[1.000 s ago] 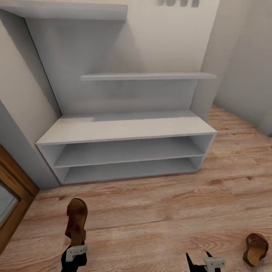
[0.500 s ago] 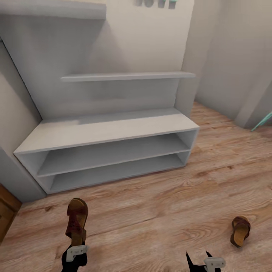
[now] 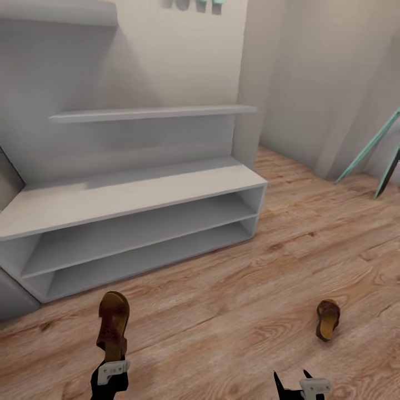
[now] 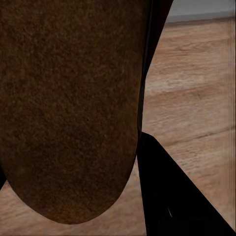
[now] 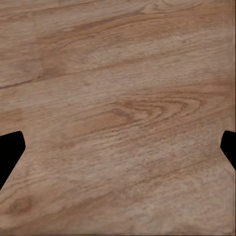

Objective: Pick up the two gym shoes and the two sandals from the corridor floor and place them onto the hallstand (shoe rack) in the corridor, making sure they are on the rack and not on the floor. Arrange them so the two gym shoes are next to each other and the two sandals are next to each other.

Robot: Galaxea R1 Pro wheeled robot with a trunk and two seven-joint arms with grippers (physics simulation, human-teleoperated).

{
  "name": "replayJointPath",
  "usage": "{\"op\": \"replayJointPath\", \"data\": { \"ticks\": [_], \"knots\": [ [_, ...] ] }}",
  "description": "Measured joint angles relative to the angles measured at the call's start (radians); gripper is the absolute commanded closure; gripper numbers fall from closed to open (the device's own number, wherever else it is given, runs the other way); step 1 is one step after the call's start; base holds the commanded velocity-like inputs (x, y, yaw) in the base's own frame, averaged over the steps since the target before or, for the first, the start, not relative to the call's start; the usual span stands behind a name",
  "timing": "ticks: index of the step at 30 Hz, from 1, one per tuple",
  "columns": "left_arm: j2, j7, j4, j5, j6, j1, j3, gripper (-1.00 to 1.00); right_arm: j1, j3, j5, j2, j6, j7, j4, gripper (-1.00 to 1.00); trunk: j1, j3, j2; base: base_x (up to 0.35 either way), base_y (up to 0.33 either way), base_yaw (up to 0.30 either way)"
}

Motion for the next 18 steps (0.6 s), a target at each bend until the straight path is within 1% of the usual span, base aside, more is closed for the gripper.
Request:
{"op": "replayJointPath", "data": {
  "ticks": [18],
  "knots": [
    [0.000,0.000,0.000,0.000,0.000,0.000,-0.001,1.00,0.000,0.000,0.000,0.000,0.000,0.000,0.000,-1.00,0.000,0.000,0.000,0.000,0.000,-0.268]
  ]
}}
